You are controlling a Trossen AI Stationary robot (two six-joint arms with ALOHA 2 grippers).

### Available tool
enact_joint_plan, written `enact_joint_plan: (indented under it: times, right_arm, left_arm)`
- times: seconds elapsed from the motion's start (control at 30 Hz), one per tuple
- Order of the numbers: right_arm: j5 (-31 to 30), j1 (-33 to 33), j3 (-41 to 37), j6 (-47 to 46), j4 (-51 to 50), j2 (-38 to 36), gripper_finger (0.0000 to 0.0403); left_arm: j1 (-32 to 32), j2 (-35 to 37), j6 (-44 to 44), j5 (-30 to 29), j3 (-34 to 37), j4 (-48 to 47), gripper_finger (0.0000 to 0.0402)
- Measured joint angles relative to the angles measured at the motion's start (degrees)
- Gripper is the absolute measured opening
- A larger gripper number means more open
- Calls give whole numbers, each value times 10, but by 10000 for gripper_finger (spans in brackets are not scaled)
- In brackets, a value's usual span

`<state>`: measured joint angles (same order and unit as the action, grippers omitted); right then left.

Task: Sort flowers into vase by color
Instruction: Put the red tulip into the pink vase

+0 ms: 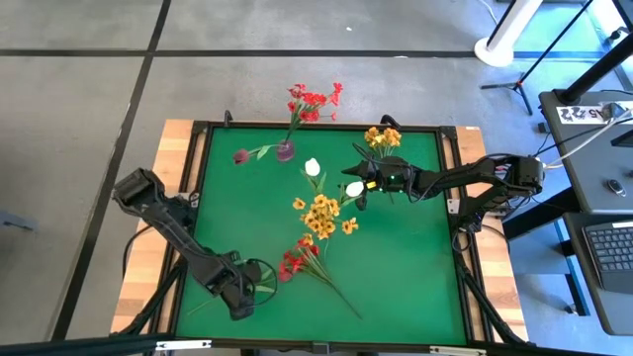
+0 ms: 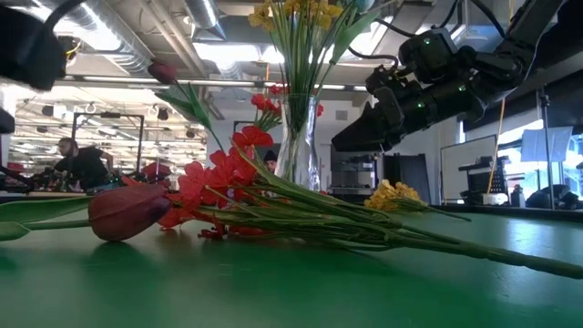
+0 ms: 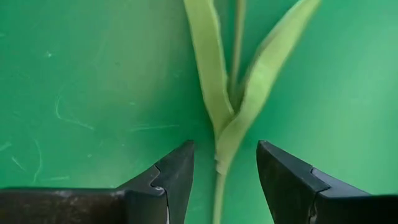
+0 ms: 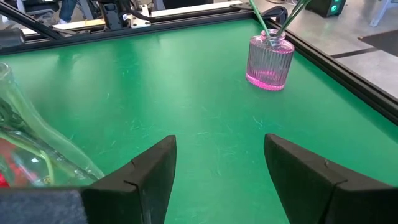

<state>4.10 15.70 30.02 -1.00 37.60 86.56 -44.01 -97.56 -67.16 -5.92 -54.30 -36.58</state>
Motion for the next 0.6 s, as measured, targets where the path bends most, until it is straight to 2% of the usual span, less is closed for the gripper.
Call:
enact_joint_plan:
  times: [0.2, 0.3, 0.4, 0.53, 0.6]
  right_arm:
    - [0, 0, 0, 5, 0, 0, 241]
    - [0, 0, 0, 12, 1, 0, 241]
    - [0, 0, 0, 13, 1, 0, 241]
    - [0, 0, 0, 13, 1, 0, 241]
    - [0, 0, 0, 13, 0, 0, 241]
  left_arm:
    - [0, -44, 12, -8, -6, -8, 166]
    - [1, -47, 17, -10, -6, -15, 149]
    - [4, -43, 13, -16, -5, -22, 105]
    - [12, -38, 12, -19, -9, -41, 19]
    - [16, -34, 13, -24, -21, -59, 12]
